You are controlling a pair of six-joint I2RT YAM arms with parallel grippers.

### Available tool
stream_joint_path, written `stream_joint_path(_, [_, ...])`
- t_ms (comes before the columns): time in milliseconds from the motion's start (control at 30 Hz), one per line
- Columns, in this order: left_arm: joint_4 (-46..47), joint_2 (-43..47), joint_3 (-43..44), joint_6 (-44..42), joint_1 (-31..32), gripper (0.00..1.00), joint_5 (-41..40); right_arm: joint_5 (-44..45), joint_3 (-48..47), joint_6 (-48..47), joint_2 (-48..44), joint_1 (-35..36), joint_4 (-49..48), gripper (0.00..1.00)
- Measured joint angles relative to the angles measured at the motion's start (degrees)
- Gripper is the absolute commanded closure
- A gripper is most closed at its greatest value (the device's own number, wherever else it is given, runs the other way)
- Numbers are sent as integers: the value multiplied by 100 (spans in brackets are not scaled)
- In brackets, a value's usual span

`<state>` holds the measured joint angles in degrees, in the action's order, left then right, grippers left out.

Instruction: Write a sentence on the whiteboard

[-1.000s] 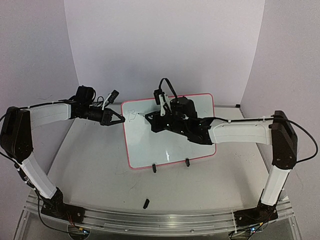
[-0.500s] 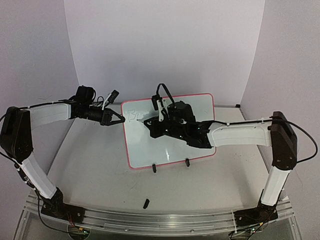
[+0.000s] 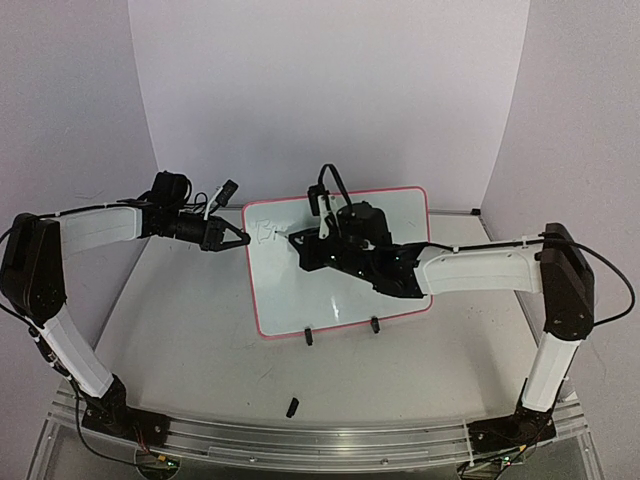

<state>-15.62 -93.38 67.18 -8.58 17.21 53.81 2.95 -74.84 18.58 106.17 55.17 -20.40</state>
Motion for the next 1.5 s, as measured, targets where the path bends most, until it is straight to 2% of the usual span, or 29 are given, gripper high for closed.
stream_joint_path(667, [-2, 0, 2, -3, 1, 100, 3, 266, 297, 111, -149, 24, -229, 100])
stream_joint_path(900, [-28, 0, 15, -39, 24, 100, 14, 163, 542, 47, -503, 10, -245, 100])
stream_joint_path(1500, [-52, 0, 31, -46, 37, 100, 12, 297, 176, -43, -312, 10, -26, 100])
